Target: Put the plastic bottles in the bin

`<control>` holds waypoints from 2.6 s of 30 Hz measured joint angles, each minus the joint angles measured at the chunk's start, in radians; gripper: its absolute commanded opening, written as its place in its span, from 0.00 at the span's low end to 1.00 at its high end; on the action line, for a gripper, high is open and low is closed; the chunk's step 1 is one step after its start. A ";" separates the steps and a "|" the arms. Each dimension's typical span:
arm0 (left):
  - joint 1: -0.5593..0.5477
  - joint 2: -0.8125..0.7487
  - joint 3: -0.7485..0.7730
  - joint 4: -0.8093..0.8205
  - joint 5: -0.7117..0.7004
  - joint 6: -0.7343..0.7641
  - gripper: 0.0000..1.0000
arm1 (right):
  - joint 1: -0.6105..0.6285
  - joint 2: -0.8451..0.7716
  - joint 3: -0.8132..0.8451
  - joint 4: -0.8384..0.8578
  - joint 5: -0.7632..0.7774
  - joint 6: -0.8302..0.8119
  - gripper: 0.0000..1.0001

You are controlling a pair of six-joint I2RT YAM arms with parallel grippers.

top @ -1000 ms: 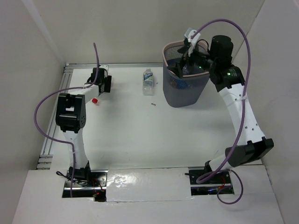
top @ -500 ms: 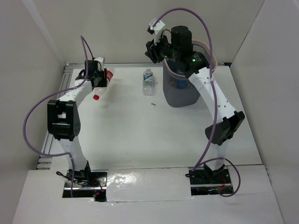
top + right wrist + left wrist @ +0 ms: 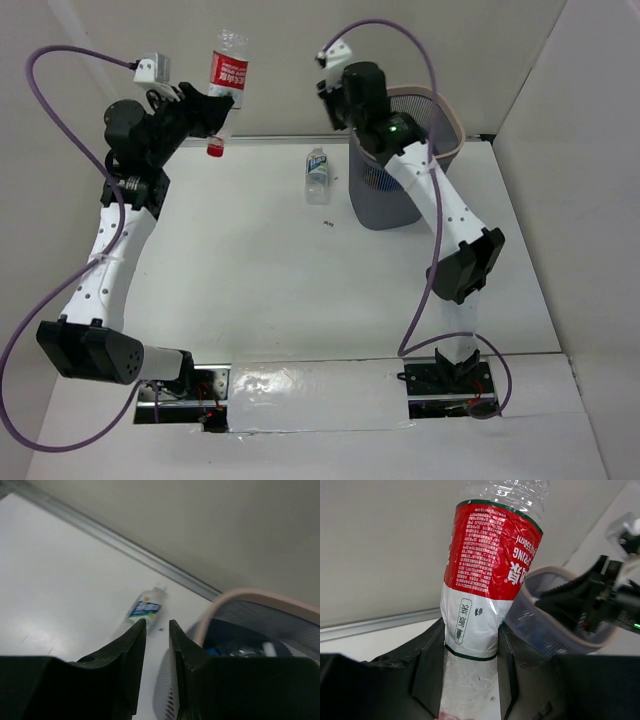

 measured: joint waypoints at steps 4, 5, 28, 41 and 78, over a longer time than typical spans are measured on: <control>-0.055 0.035 -0.020 0.161 0.065 -0.146 0.29 | -0.101 -0.080 -0.054 0.051 0.098 0.007 0.32; -0.076 0.060 -0.021 0.212 0.080 -0.190 0.29 | -0.127 -0.121 -0.085 0.059 0.121 0.006 0.32; -0.441 0.816 0.687 0.681 0.068 -0.650 0.39 | -0.443 -0.739 -0.705 0.134 -0.150 0.051 0.39; -0.554 0.977 0.829 0.428 -0.119 -0.439 0.99 | -0.507 -0.894 -0.810 0.128 -0.360 0.078 0.84; -0.233 -0.921 -0.764 -0.300 -0.307 -0.093 0.99 | 0.209 0.297 -0.173 0.079 0.236 0.148 1.00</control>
